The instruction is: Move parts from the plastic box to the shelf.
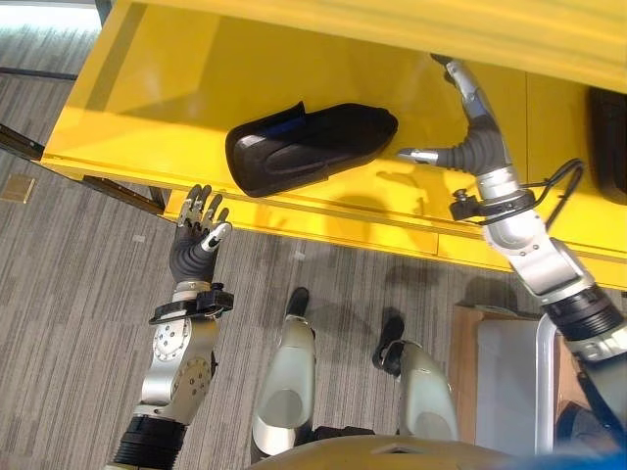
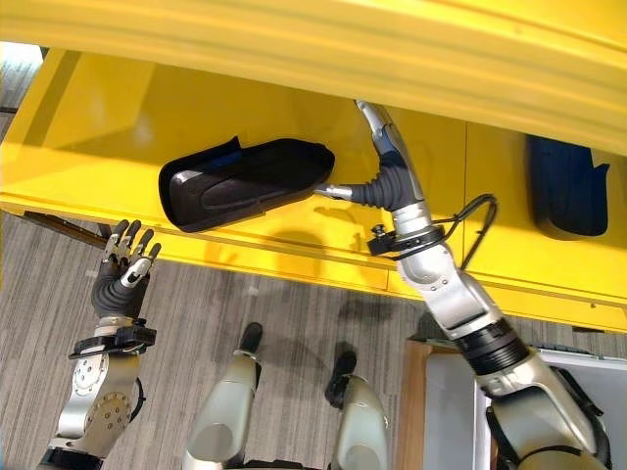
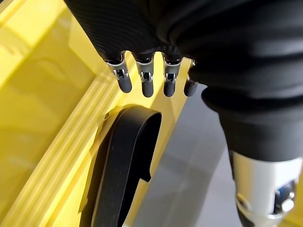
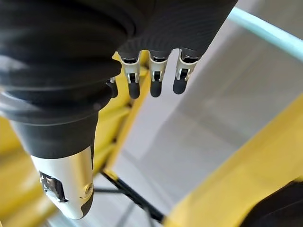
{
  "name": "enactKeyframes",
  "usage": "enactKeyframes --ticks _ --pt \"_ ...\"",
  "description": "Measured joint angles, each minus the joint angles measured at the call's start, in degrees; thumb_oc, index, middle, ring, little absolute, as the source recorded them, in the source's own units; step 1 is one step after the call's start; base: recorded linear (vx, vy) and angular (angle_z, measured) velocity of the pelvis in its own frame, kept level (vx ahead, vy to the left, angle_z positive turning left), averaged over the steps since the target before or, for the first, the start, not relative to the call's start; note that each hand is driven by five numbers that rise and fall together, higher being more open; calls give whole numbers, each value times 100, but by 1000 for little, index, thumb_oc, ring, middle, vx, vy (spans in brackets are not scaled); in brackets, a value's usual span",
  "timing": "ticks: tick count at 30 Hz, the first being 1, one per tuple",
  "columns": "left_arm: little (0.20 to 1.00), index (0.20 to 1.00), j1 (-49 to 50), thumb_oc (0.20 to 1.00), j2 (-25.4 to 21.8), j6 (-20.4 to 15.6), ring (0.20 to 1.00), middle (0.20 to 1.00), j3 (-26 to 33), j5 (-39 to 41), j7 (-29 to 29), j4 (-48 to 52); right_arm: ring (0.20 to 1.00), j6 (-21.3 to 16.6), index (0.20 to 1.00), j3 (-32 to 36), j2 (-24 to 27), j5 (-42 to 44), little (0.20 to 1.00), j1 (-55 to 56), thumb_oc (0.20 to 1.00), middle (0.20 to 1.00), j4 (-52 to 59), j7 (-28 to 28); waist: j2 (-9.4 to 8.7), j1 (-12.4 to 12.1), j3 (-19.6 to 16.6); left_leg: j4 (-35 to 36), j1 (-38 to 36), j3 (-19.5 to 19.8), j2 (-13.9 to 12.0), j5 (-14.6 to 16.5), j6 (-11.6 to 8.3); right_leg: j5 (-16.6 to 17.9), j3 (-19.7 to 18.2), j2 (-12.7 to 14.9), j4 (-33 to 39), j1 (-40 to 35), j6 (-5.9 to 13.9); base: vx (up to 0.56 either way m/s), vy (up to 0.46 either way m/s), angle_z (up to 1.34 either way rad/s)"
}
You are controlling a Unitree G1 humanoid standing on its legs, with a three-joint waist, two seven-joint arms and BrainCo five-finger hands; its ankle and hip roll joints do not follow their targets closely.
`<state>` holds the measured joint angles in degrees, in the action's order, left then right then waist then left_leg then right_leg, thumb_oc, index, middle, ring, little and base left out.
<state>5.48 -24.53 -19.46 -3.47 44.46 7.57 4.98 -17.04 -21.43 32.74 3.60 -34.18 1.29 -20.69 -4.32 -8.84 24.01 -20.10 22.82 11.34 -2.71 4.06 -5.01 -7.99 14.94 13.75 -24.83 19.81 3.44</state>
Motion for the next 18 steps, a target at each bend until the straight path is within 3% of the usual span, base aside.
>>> enactKeyframes --ticks 4,10,16,18 --pt "1000 1000 -28 1000 6 12 1000 1000 -131 213 143 -13 1000 -78 1000 -346 -991 1167 1000 -41 1000 1000 -103 5 -32 17 19 -4 16 -5 -8 0 -1 18 -3 -11 10 13 28 0 0 0" --pt "1000 1000 -93 1000 -80 33 1000 1000 -205 219 164 -13 1000 -83 1000 -528 -1129 2134 1000 -194 1000 1000 -467 37 -110 -71 78 -1 18 -7 -8 -1 -2 23 9 -9 22 -1 33 0 0 0" --pt "1000 1000 -247 1000 -85 60 1000 1000 -229 178 313 -15 1000 -134 1000 -604 -1910 3322 1000 -156 1000 1000 -711 88 -94 -99 90 -9 8 -12 -7 4 4 31 12 -12 47 -22 32 0 0 0" --pt "1000 1000 -322 1000 -93 62 1000 1000 -233 153 395 -15 1000 -144 1000 -640 -1932 3408 1000 -157 1000 1000 -733 87 -89 -155 93 -9 8 -14 -4 4 5 42 11 -10 60 -30 38 0 0 0"
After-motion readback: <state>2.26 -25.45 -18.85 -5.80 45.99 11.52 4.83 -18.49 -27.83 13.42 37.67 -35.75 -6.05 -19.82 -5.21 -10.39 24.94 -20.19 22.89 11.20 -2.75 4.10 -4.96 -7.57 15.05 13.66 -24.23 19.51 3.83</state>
